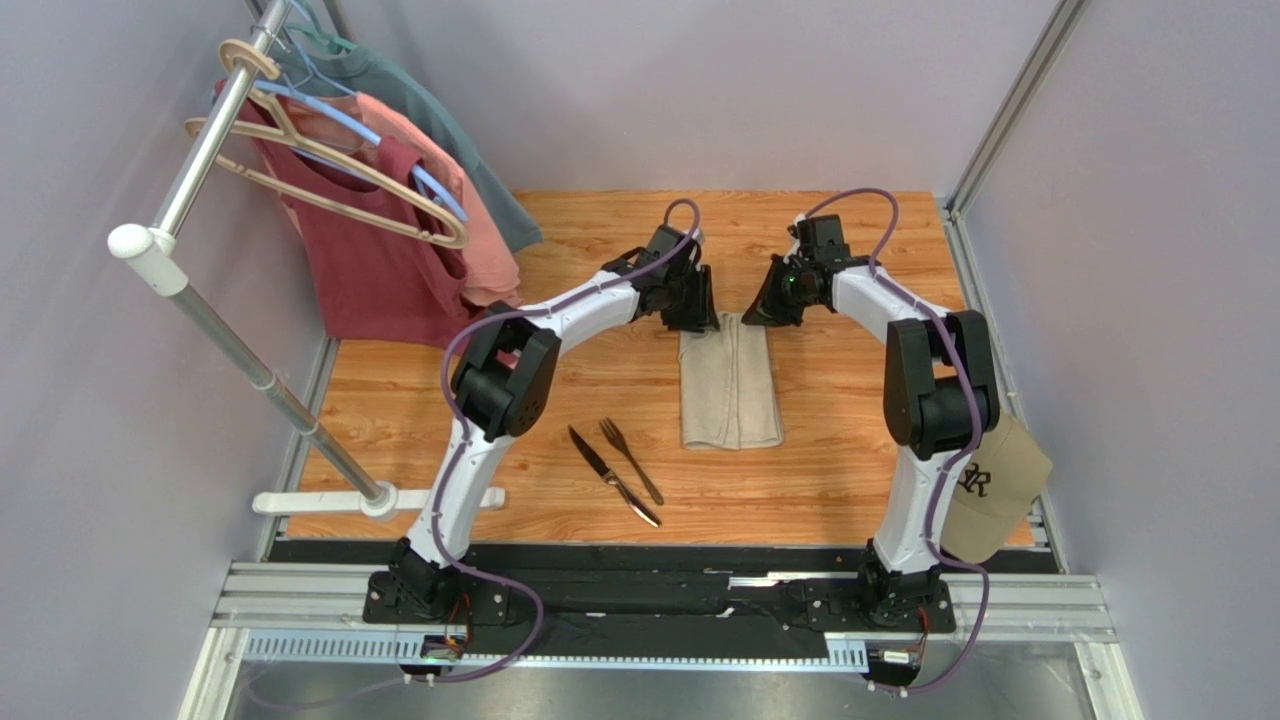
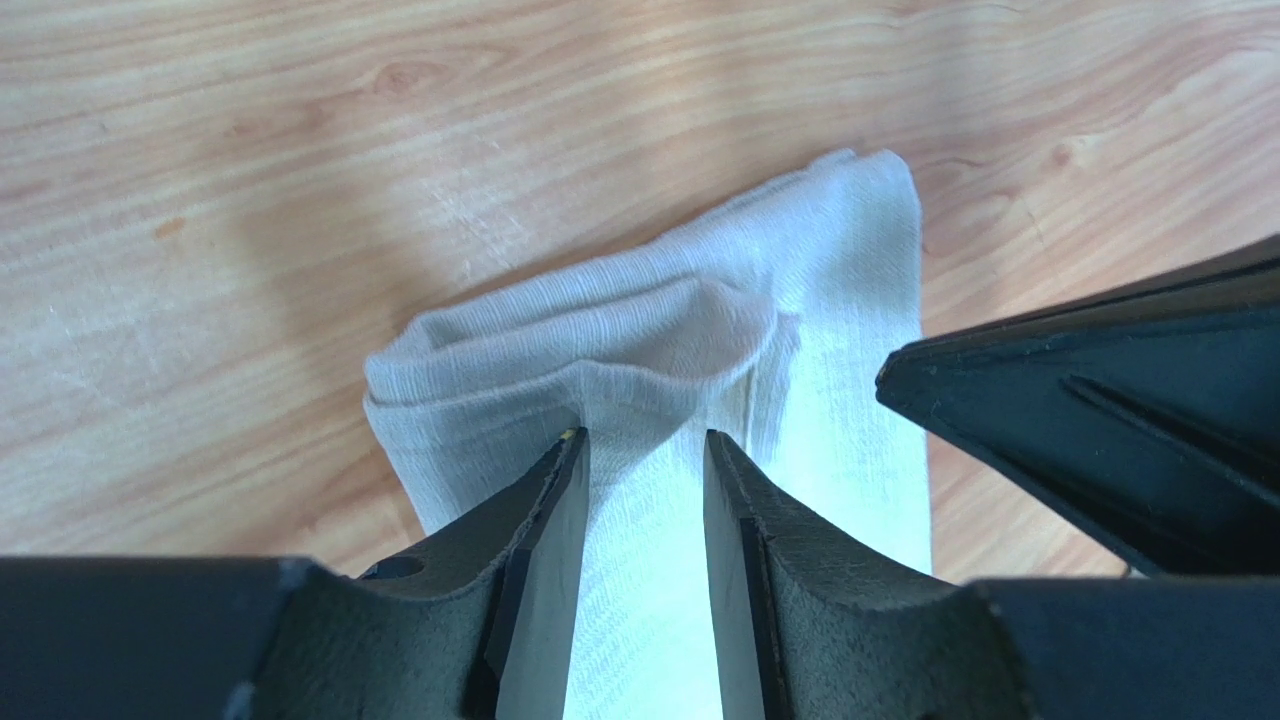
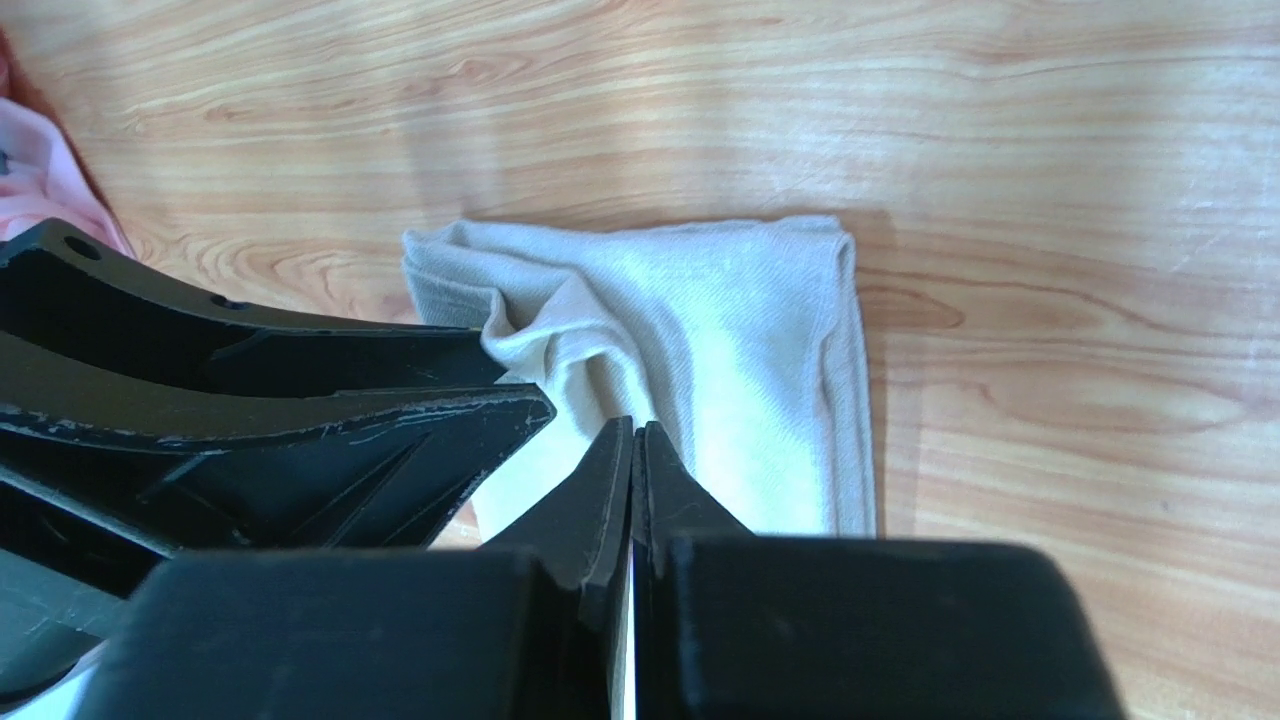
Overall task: Fold the napkin into a case and place the utensils inside
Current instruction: Smooth out the 2/3-rectangle-folded napkin at the center of the board.
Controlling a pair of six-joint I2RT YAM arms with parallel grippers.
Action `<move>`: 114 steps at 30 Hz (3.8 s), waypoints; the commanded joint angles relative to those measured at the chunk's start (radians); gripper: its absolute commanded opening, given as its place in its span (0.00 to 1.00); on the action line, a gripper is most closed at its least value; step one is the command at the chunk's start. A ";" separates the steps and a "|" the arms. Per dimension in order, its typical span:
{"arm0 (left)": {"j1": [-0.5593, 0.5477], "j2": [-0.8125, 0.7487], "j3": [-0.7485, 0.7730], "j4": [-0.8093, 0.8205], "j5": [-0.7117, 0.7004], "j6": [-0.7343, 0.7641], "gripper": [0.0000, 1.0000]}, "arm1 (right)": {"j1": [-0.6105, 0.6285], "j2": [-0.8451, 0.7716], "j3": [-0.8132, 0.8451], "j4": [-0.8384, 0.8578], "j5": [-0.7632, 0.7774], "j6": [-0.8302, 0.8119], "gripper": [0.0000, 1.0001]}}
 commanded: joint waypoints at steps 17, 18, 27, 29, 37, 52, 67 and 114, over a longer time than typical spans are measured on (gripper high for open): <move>0.052 -0.089 -0.030 0.077 0.096 0.010 0.18 | 0.005 0.061 0.021 0.031 -0.014 -0.040 0.00; 0.052 -0.068 -0.019 0.077 0.105 0.013 0.19 | 0.005 0.072 0.024 0.040 -0.020 -0.039 0.00; 0.048 -0.044 0.027 0.048 0.094 0.044 0.19 | 0.022 0.118 0.064 0.085 -0.096 0.017 0.00; 0.048 -0.051 0.029 0.031 0.091 0.052 0.19 | 0.026 0.127 0.073 0.088 -0.109 0.023 0.00; 0.048 -0.081 0.004 0.003 0.076 0.052 0.21 | 0.040 0.155 0.082 0.134 -0.168 0.079 0.00; 0.048 -0.074 0.007 -0.011 0.120 0.053 0.22 | 0.043 0.218 0.051 0.306 -0.315 0.139 0.00; 0.048 -0.149 -0.043 -0.040 0.028 0.033 0.23 | 0.057 0.205 0.022 0.405 -0.396 0.230 0.00; 0.020 -0.104 0.033 -0.084 0.131 0.068 0.20 | 0.097 -0.201 -0.207 -0.020 -0.033 -0.074 0.20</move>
